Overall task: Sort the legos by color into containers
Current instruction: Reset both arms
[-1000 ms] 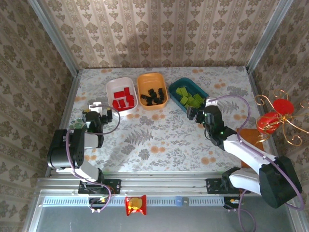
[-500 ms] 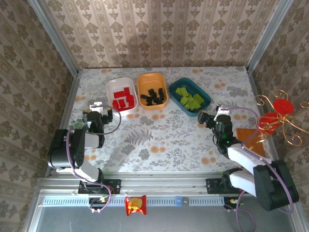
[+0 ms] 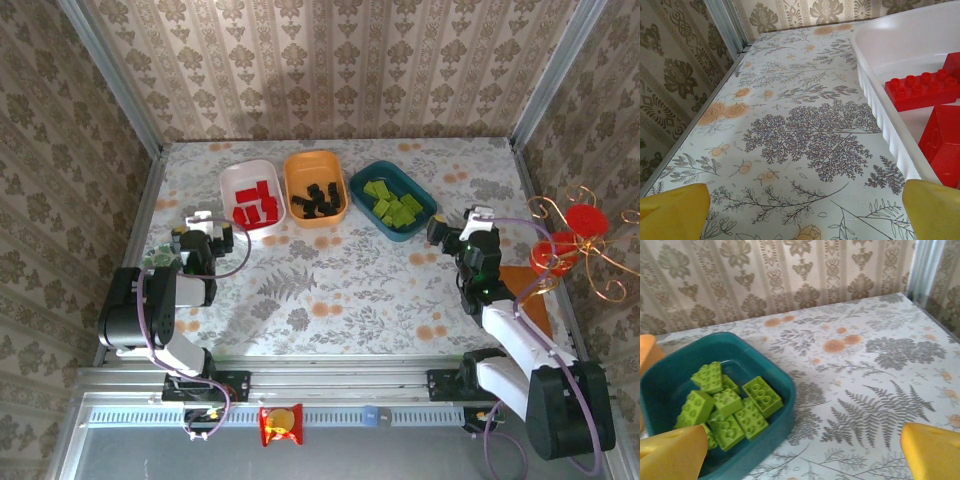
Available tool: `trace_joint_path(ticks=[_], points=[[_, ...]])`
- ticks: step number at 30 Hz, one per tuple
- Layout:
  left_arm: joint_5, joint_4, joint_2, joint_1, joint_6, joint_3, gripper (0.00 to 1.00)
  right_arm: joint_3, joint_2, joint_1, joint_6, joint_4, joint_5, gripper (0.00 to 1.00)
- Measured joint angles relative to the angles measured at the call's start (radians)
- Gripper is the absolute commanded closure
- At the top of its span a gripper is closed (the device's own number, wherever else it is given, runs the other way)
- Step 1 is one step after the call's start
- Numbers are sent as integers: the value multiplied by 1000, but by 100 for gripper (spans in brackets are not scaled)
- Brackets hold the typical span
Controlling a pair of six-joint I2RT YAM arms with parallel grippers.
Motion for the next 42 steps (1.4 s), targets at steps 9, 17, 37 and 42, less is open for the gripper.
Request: trace_joint_path(ticks=[9, 17, 37, 42], points=[[0, 0, 0, 0, 0, 0, 0, 13, 200, -68, -22, 98, -90, 0], [0, 0, 0, 0, 0, 0, 0, 1, 404, -101, -52, 321, -121, 0], [0, 0, 0, 0, 0, 0, 0, 26, 533, -53, -103, 383, -119, 0], [0, 0, 0, 0, 0, 0, 0, 26, 533, -53, -103, 383, -119, 0]])
